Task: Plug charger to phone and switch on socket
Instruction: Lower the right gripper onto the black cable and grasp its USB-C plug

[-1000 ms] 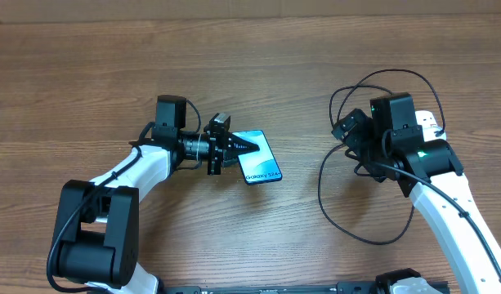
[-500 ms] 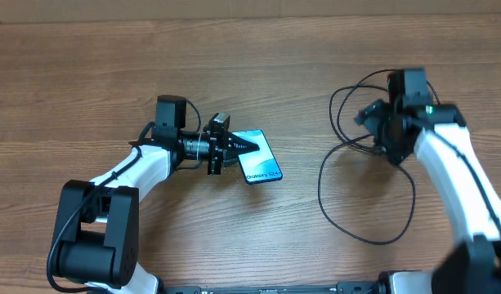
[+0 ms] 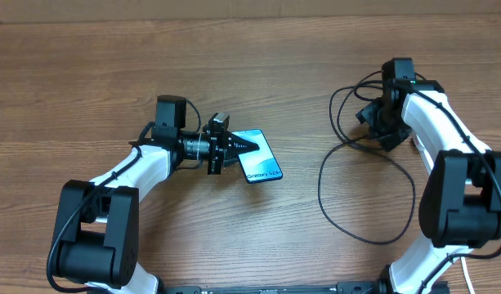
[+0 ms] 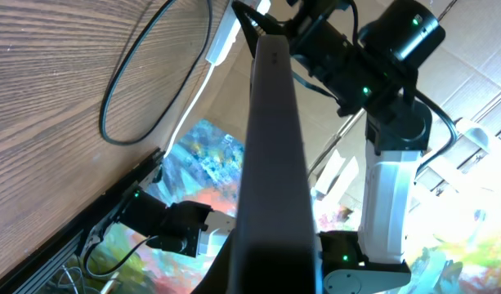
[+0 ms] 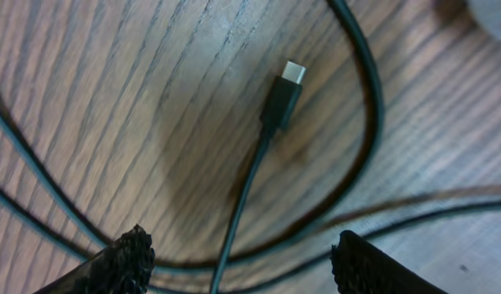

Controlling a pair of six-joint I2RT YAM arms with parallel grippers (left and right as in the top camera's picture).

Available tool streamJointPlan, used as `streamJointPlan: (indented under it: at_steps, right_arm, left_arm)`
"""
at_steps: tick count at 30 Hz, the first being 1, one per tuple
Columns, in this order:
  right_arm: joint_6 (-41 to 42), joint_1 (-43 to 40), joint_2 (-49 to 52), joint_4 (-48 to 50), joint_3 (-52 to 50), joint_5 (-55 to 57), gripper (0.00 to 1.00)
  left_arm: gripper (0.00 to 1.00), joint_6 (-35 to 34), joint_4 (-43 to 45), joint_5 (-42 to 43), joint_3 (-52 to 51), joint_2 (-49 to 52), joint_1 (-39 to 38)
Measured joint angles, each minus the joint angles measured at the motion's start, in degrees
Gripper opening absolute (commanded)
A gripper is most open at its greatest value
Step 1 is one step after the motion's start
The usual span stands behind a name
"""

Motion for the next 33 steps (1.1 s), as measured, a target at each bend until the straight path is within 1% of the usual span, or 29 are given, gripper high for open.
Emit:
streamJointPlan:
  at_steps: [1, 5, 9, 15, 20, 22, 24, 27, 28, 29, 30, 33]
  right_arm:
    - [0.26, 0.0, 0.59, 0.7, 0.0, 0.07, 0.7]
    - [0.98, 0.0, 2.95, 2.75, 0.02, 0.48, 0.61]
    - [2.47, 0.02, 5.25, 2.62, 0.02, 0.7, 0.59]
    - [3.54, 0.07, 5.77, 3.58, 0.33, 1.55, 0.51]
    - [3.74, 0.07, 6.05, 5.31, 0.59, 2.69, 0.51]
    - [3.69, 0.07, 6.14, 5.66, 0.63, 3.06, 0.45]
    - [3.85, 0.07, 6.16, 5.68, 0.63, 3.48, 0.41]
    - [3.85, 0.04, 6.25, 5.51, 0.61, 3.89, 0.27]
    - [4.09, 0.07, 6.25, 5.35, 0.63, 3.96, 0.21]
    - [4.07, 0.04, 6.25, 5.18, 0.61, 4.04, 0.11]
    - [4.0, 0.04, 6.29, 4.98, 0.61, 4.22, 0.04]
    - [4.33, 0.04, 6.38, 4.48, 0.81, 4.07, 0.04]
  left_arm:
    - [0.04, 0.0, 0.0, -0.11, 0.0, 0.0, 0.0]
    - [0.04, 0.0, -0.02, -0.13, 0.0, 0.0, 0.0]
    - [0.04, 0.0, 0.0, -0.13, 0.0, 0.0, 0.0]
    - [0.04, 0.0, -0.02, -0.13, 0.0, 0.0, 0.0]
    - [0.04, 0.0, -0.02, -0.13, 0.0, 0.0, 0.0]
    - [0.04, 0.0, 0.0, -0.13, 0.0, 0.0, 0.0]
    - [0.04, 0.0, -0.02, -0.13, 0.0, 0.0, 0.0]
    - [0.04, 0.0, 0.0, -0.13, 0.0, 0.0, 0.0]
    - [0.04, 0.0, -0.02, -0.11, 0.0, 0.0, 0.0]
    - [0.04, 0.0, -0.02, -0.11, 0.0, 0.0, 0.0]
    - [0.04, 0.0, -0.02, -0.13, 0.0, 0.0, 0.0]
    - [0.04, -0.02, -0.02, -0.11, 0.0, 0.0, 0.0]
